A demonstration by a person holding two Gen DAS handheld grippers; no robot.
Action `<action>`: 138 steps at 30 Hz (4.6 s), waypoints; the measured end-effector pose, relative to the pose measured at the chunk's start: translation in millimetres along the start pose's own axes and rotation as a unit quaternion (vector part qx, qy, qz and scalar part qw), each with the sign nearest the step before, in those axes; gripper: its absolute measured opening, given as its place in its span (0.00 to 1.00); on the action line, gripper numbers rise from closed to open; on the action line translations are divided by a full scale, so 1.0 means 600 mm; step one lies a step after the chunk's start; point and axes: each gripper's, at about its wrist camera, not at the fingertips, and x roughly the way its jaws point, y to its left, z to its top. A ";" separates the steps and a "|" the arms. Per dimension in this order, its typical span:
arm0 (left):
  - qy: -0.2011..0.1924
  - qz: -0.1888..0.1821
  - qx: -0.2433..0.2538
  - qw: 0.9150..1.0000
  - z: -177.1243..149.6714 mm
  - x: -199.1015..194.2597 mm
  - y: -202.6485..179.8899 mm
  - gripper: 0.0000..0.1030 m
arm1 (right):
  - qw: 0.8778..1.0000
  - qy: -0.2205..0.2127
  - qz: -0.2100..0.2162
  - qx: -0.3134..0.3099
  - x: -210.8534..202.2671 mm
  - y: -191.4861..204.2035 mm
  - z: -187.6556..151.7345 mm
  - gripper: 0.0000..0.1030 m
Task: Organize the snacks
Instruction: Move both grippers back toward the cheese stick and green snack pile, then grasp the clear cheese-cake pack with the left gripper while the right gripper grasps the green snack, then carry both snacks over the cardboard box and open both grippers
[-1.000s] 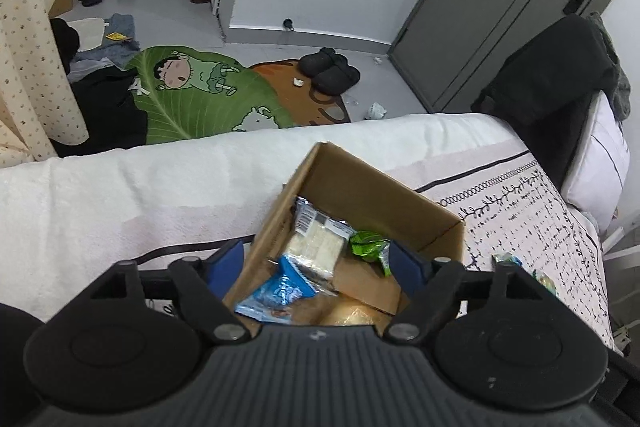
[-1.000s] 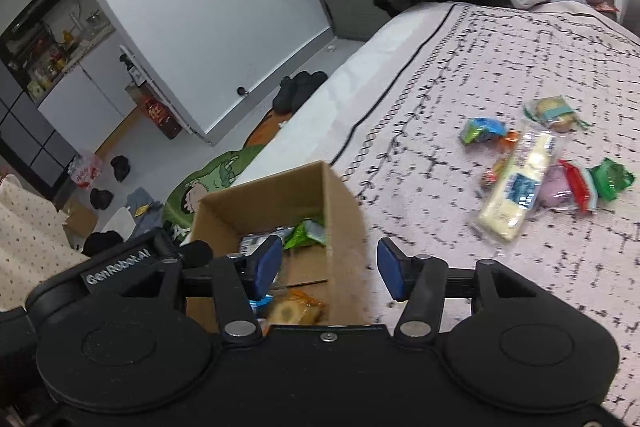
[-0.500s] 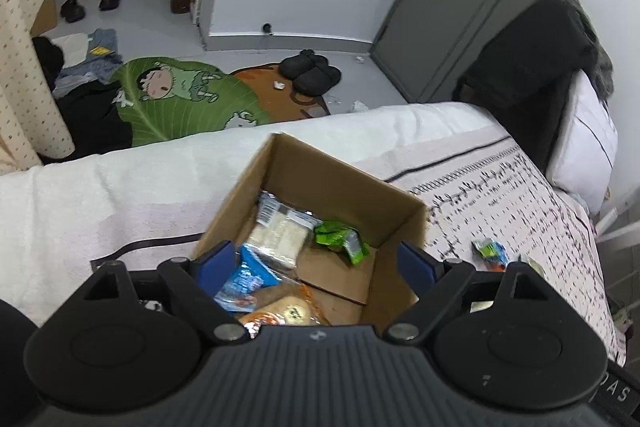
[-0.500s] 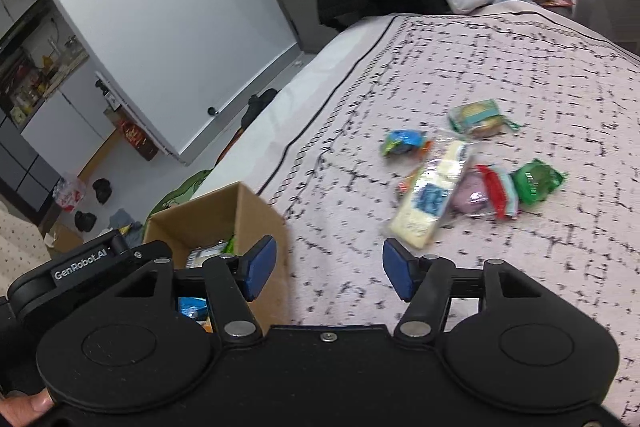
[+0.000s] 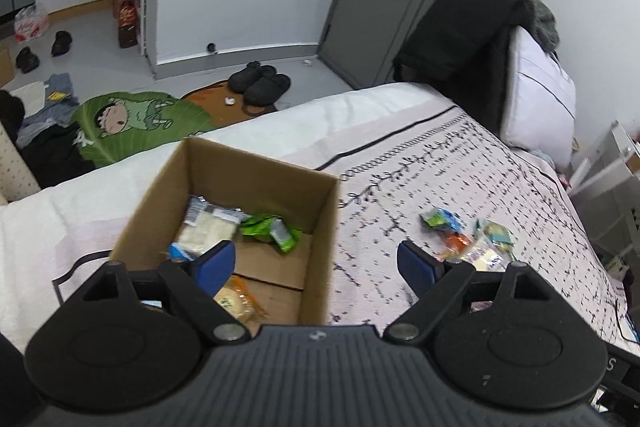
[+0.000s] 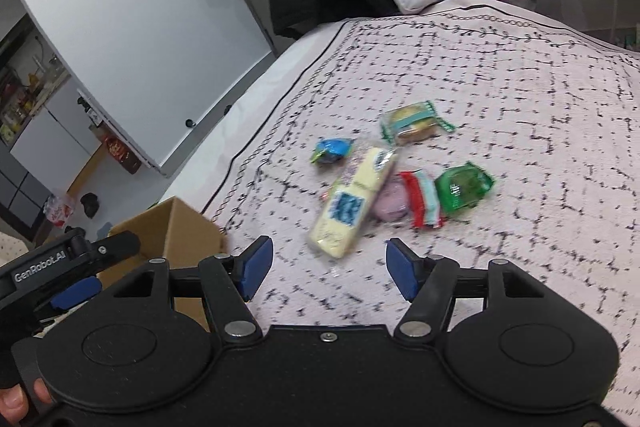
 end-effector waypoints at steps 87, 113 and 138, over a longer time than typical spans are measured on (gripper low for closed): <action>0.111 -0.090 0.169 0.975 -0.044 0.195 -0.212 0.36 | 0.997 -0.036 0.005 0.067 0.101 -0.155 0.049 0.33; 0.042 0.010 0.030 0.999 0.012 -0.008 -0.055 0.35 | 0.991 -0.053 0.119 -0.039 0.054 0.006 0.041 0.33; 0.041 0.084 -0.067 0.993 0.028 -0.028 0.078 0.35 | 0.970 -0.017 0.208 -0.121 0.059 0.156 0.000 0.33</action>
